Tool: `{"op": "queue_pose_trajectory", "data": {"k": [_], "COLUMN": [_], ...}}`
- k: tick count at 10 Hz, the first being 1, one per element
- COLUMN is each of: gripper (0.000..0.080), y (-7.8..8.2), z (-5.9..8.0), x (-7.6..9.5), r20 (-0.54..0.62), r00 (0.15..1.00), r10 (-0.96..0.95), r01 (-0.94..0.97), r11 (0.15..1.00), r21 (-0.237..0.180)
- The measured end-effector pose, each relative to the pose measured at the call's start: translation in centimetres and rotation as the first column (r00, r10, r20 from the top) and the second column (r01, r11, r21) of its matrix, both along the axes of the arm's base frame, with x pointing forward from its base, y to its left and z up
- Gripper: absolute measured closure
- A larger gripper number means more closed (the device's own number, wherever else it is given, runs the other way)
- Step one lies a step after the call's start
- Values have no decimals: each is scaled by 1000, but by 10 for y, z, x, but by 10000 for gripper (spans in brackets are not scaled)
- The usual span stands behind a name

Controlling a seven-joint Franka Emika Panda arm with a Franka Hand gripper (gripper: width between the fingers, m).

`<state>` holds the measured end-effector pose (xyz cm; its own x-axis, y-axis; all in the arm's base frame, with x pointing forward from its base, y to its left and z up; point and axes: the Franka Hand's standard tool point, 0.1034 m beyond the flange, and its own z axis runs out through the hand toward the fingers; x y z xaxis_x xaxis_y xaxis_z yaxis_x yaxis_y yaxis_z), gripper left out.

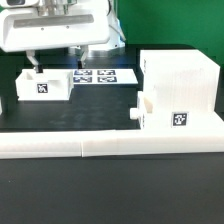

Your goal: Assemble drawer

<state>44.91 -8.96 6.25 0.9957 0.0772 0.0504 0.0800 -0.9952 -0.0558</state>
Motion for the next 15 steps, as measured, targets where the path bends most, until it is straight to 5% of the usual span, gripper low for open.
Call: {"op": "queue_pose_trajectory", "data": {"k": [8, 15], "gripper": [151, 151], "y": [-1, 19], "z": [-7, -52], "x": [-13, -59], "r20": [-56, -43], "r00": [998, 999], "r10": [-5, 10], "r01": [6, -10], "r11": [1000, 1000], "r21": [17, 0]}}
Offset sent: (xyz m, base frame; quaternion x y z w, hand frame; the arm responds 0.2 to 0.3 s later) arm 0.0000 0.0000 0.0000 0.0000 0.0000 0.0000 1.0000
